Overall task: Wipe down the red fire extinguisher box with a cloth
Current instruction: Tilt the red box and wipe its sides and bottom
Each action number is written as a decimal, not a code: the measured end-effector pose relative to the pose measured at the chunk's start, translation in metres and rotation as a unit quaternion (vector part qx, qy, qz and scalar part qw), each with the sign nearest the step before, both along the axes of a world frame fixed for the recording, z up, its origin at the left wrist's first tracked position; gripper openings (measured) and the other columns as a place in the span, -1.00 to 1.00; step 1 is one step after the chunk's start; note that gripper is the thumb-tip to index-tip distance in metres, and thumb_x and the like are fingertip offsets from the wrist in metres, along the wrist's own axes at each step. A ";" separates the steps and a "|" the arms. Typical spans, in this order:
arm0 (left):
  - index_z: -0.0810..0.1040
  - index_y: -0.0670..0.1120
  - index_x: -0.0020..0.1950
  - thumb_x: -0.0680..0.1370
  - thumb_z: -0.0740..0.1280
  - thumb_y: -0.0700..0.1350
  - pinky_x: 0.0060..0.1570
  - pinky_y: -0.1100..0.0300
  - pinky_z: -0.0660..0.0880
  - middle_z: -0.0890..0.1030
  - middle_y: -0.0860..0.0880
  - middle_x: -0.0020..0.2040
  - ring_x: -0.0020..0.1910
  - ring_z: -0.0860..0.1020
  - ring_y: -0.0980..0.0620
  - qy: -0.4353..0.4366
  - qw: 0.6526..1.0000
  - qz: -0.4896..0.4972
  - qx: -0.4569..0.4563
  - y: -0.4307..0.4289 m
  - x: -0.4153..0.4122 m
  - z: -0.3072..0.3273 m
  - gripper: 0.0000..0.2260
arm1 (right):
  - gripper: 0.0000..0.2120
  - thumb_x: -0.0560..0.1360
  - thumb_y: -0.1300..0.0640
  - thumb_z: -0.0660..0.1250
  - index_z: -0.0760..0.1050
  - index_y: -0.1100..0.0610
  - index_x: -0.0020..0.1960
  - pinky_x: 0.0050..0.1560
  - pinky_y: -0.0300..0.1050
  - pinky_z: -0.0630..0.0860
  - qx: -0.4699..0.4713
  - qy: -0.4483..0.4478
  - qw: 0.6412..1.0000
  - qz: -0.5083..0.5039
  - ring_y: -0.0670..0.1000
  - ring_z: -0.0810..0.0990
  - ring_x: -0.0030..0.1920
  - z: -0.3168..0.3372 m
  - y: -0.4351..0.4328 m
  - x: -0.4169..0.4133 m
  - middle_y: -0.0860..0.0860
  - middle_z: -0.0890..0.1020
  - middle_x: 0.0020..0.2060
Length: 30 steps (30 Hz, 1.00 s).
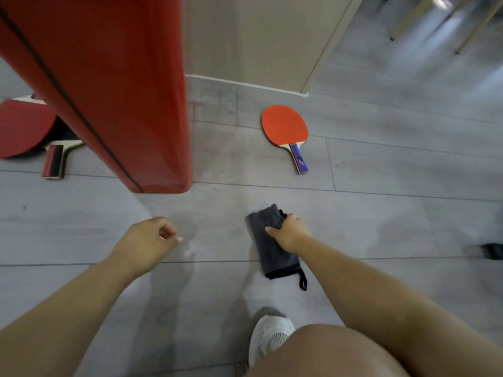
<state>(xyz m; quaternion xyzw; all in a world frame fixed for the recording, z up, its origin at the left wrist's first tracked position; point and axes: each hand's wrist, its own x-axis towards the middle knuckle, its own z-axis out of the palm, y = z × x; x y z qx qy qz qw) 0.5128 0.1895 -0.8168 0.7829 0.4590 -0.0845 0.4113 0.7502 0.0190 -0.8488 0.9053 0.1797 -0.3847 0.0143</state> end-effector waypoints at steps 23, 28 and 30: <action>0.56 0.01 -0.06 0.46 0.42 0.00 -0.11 0.27 0.46 0.60 0.10 -0.06 -0.10 0.56 0.17 -0.042 0.998 -0.047 0.017 0.012 -0.011 0.053 -0.88 | -0.77 0.49 -0.04 0.34 0.31 0.01 -0.02 -0.11 -0.07 0.46 0.231 -0.036 0.969 0.087 0.09 0.50 -0.07 0.044 0.021 -0.040 -0.01 0.47 -0.04; 0.47 0.12 0.14 0.41 0.43 0.12 0.10 0.21 0.46 0.48 0.15 0.13 0.10 0.48 0.19 -0.111 0.989 -0.068 0.064 0.029 -0.010 0.097 -0.66 | -0.81 0.47 0.13 0.38 0.43 0.00 0.04 -0.18 -0.21 0.43 0.346 0.001 0.928 0.136 0.02 0.51 -0.07 0.107 0.054 -0.050 -0.08 0.47 -0.07; 0.38 0.14 0.31 0.37 0.43 0.19 0.19 0.24 0.39 0.35 0.20 0.21 0.19 0.39 0.20 -0.123 0.983 -0.103 0.088 0.036 -0.011 0.118 -0.45 | -0.74 0.45 0.21 0.39 0.48 0.00 0.10 -0.04 -0.14 0.49 0.387 0.027 0.910 0.147 0.02 0.53 0.00 0.131 0.065 -0.058 -0.05 0.52 0.00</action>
